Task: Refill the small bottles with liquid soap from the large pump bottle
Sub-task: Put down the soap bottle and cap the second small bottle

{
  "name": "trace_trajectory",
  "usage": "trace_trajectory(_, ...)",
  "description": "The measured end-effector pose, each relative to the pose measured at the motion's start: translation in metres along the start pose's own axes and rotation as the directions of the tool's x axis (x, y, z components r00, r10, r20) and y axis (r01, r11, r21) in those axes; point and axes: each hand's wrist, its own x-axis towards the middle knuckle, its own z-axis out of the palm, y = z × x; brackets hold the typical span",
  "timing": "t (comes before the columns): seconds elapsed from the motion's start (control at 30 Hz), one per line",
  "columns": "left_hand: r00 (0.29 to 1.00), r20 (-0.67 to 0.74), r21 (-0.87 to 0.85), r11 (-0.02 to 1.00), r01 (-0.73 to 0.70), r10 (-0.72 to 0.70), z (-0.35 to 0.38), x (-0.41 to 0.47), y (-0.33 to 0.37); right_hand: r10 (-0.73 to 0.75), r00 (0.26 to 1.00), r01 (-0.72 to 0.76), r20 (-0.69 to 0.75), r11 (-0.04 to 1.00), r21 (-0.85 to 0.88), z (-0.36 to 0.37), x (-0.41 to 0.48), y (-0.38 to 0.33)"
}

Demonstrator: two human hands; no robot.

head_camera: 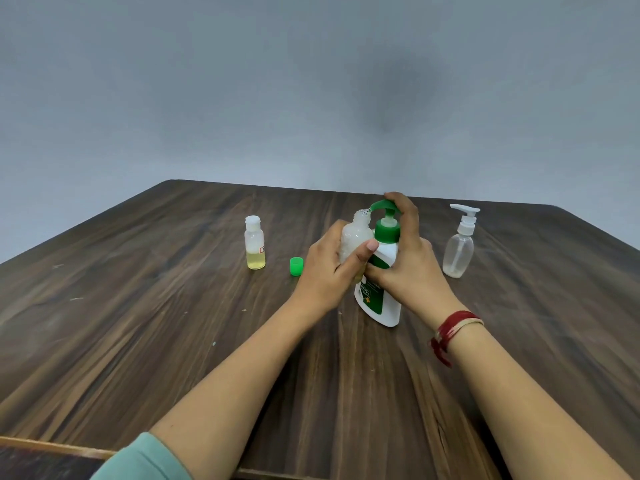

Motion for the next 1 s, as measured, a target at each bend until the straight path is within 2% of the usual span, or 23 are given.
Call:
trace_trajectory(0.43,1.000,0.011,-0.005,1.000,0.003,-0.003,-0.0025,-0.0016,-0.0009,-0.033,0.998,0.034,0.045,0.999,-0.029,-0.0011,0.0013,-0.0045)
trace_trajectory(1.0,1.000,0.021,-0.031,0.999,0.014,-0.014,-0.0016,-0.0011,-0.0018,-0.033,0.999,0.033,0.017,0.999,-0.016,-0.0002,0.0010,0.0005)
